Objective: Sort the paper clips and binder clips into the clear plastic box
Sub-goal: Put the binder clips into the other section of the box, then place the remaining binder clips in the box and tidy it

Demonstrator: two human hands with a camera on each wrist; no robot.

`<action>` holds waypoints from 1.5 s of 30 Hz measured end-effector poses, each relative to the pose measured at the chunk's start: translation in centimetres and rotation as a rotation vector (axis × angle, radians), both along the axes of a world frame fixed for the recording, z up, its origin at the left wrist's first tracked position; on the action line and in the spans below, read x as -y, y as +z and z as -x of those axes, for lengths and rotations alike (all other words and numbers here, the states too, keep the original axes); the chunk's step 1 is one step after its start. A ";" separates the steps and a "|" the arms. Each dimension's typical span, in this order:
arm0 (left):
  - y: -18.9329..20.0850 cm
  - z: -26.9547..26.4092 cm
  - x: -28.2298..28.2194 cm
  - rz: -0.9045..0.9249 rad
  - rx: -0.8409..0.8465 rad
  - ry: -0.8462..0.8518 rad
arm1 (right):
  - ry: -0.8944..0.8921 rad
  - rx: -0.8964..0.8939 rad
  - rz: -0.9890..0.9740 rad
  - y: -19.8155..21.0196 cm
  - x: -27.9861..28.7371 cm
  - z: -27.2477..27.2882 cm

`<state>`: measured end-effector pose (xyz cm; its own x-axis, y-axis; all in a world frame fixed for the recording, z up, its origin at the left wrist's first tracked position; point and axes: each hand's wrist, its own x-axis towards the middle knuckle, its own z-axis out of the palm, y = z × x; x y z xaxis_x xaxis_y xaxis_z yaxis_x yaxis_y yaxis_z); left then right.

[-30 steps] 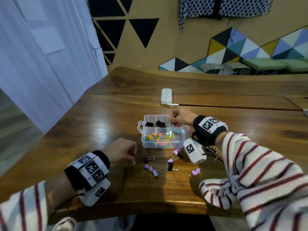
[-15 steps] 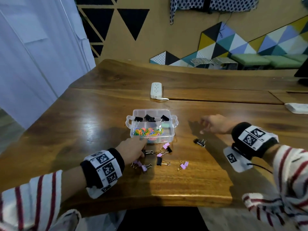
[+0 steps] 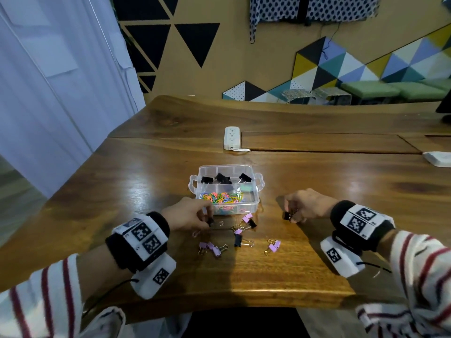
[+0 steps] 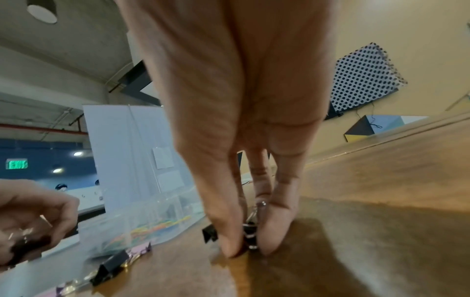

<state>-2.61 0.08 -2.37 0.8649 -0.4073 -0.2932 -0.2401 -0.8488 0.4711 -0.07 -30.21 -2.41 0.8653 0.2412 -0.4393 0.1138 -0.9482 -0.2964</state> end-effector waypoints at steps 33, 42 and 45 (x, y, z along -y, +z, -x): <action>4.6 -8.6 1.6 0.542 0.108 0.285 | -0.075 0.197 -0.817 4.2 -11.3 -4.9; 4.2 -9.5 0.2 0.566 -0.035 0.390 | -0.067 0.568 -0.417 2.5 -10.4 -7.2; 3.9 -9.5 -0.1 0.476 -0.008 0.382 | -0.057 0.491 -0.368 1.7 -9.6 -7.5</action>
<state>6.89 0.22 1.50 0.9742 -0.1570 -0.1623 0.0448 -0.5701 0.8204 7.38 -20.57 -0.68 0.9614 0.2489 0.1172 0.2725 -0.8025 -0.5308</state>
